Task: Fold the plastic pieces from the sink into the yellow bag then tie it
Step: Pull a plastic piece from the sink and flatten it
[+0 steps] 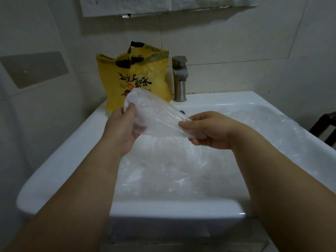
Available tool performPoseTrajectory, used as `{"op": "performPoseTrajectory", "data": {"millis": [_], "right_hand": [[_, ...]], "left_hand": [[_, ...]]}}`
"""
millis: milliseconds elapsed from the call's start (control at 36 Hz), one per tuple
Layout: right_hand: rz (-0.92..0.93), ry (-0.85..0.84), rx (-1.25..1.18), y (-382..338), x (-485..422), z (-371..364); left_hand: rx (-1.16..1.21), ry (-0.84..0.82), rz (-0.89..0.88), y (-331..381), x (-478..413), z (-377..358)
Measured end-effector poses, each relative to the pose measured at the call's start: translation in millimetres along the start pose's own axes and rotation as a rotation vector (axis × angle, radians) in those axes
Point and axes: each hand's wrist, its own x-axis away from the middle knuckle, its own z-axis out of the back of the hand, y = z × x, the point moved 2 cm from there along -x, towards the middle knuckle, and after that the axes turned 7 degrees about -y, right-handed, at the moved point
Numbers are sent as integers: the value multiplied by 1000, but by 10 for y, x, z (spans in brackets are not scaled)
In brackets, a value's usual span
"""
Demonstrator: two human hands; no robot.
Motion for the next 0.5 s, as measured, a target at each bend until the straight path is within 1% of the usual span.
{"op": "performPoseTrajectory", "data": {"millis": [111, 278, 333, 417, 500], "right_hand": [[2, 0, 37, 11, -19, -54], [32, 6, 28, 11, -24, -69], [46, -9, -13, 11, -27, -75], [59, -14, -43, 13, -31, -79], [44, -115, -103, 7, -32, -100]], "left_hand": [[4, 12, 32, -32, 33, -50], [116, 42, 25, 10, 19, -13], [167, 83, 16, 29, 18, 16], [165, 143, 13, 36, 36, 14], [135, 172, -9, 38, 60, -7]]}}
